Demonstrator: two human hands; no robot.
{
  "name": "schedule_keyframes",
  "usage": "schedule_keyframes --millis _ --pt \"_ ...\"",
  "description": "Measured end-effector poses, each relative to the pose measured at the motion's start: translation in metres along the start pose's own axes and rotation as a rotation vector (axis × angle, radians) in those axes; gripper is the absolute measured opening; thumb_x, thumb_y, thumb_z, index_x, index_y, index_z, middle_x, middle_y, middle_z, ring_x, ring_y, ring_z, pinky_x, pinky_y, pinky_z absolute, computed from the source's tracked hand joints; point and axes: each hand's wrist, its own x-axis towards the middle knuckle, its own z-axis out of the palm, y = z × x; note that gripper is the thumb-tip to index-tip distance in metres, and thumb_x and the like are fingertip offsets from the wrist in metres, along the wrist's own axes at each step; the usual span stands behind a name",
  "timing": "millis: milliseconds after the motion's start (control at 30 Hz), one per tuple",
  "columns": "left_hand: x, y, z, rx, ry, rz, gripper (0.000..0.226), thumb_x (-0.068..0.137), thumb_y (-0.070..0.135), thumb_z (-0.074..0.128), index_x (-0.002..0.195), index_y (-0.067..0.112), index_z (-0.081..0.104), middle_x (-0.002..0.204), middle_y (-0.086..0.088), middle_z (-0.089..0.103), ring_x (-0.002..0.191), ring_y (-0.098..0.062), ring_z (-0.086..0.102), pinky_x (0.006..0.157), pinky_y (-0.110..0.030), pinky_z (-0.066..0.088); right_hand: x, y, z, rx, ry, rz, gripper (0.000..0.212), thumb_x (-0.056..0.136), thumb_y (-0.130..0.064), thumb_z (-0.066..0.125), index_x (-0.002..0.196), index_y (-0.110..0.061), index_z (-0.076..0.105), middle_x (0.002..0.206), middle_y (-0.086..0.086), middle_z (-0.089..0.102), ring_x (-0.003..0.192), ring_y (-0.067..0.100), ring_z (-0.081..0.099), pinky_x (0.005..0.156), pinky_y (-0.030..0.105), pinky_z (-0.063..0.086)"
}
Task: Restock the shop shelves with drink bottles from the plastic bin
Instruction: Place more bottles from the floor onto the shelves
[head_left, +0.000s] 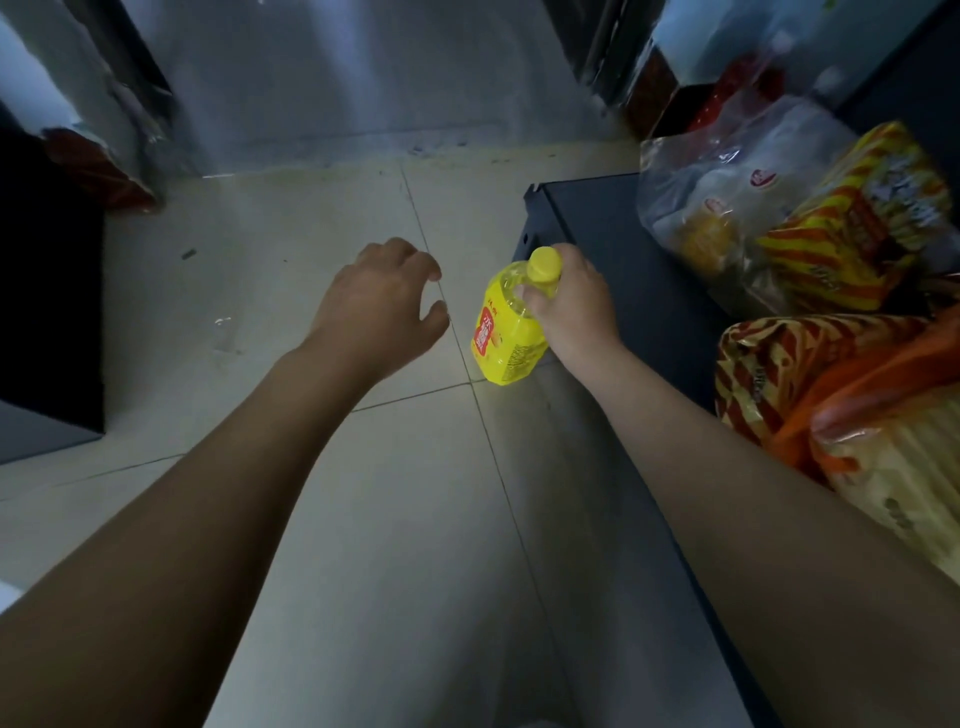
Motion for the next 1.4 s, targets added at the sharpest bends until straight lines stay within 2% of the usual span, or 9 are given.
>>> schedule_keyframes --millis 100,233,467,633,900,1067,1333,1400 --pt "0.001 -0.001 0.002 0.002 0.005 0.002 0.037 0.088 0.026 0.055 0.119 0.008 0.057 0.124 -0.013 0.053 0.113 -0.031 0.048 0.091 -0.041 0.042 0.000 0.005 0.004 0.146 0.040 0.035 0.036 0.085 -0.025 0.066 0.115 -0.007 0.055 0.115 0.011 0.060 0.109 0.028 0.054 0.088 0.037 0.045" --pt "-0.003 -0.003 -0.001 0.003 0.006 0.000 0.036 0.088 0.025 0.055 0.119 0.007 0.057 0.124 -0.013 0.054 0.114 -0.031 0.048 0.090 -0.041 0.041 -0.004 0.002 0.002 0.322 0.061 0.096 0.034 0.084 -0.021 0.068 0.115 -0.009 0.060 0.110 0.006 0.064 0.099 0.019 0.057 0.085 0.031 0.045" --pt "0.000 -0.003 -0.026 0.027 0.027 -0.011 0.036 0.088 0.026 0.055 0.120 0.008 0.057 0.124 -0.012 0.053 0.115 -0.030 0.047 0.091 -0.040 0.041 -0.013 -0.001 -0.004 0.405 0.107 0.120 0.033 0.080 -0.017 0.072 0.111 -0.008 0.065 0.104 0.006 0.067 0.097 0.022 0.061 0.087 0.034 0.049" --pt "-0.005 0.013 -0.075 0.013 0.030 -0.027 0.035 0.088 0.026 0.055 0.118 0.008 0.058 0.123 -0.012 0.054 0.116 -0.030 0.047 0.091 -0.040 0.040 -0.033 -0.024 -0.042 0.448 0.115 0.131 0.032 0.078 -0.017 0.074 0.109 -0.010 0.067 0.095 0.000 0.066 0.094 0.021 0.062 0.087 0.036 0.051" --pt "-0.019 0.076 -0.213 -0.026 -0.008 -0.045 0.035 0.088 0.027 0.054 0.119 0.010 0.057 0.126 -0.010 0.052 0.119 -0.027 0.045 0.095 -0.040 0.038 -0.074 -0.118 -0.159 0.464 0.138 0.144 0.033 0.081 -0.018 0.071 0.111 -0.010 0.063 0.097 -0.001 0.063 0.096 0.022 0.060 0.089 0.039 0.049" --pt "-0.034 0.114 -0.321 -0.054 -0.023 -0.030 0.034 0.089 0.027 0.055 0.119 0.011 0.056 0.127 -0.008 0.051 0.118 -0.027 0.045 0.097 -0.038 0.037 -0.108 -0.193 -0.249 0.443 0.185 0.134 0.033 0.082 -0.018 0.071 0.111 -0.006 0.062 0.104 0.009 0.067 0.099 0.027 0.060 0.091 0.040 0.047" --pt "-0.058 0.160 -0.482 -0.089 0.016 0.150 0.035 0.087 0.028 0.055 0.117 0.009 0.058 0.123 -0.010 0.054 0.118 -0.031 0.046 0.097 -0.042 0.040 -0.175 -0.316 -0.388 0.362 0.338 0.151 0.033 0.084 -0.025 0.068 0.111 -0.007 0.060 0.109 0.011 0.065 0.105 0.028 0.058 0.091 0.043 0.044" --pt "-0.070 0.172 -0.523 -0.111 0.023 0.187 0.043 0.084 0.036 0.050 0.115 0.007 0.060 0.120 -0.014 0.055 0.115 -0.035 0.047 0.095 -0.043 0.041 -0.198 -0.345 -0.420 0.343 0.388 0.153 0.032 0.085 -0.025 0.068 0.109 -0.006 0.060 0.108 0.011 0.065 0.104 0.027 0.058 0.091 0.041 0.044"
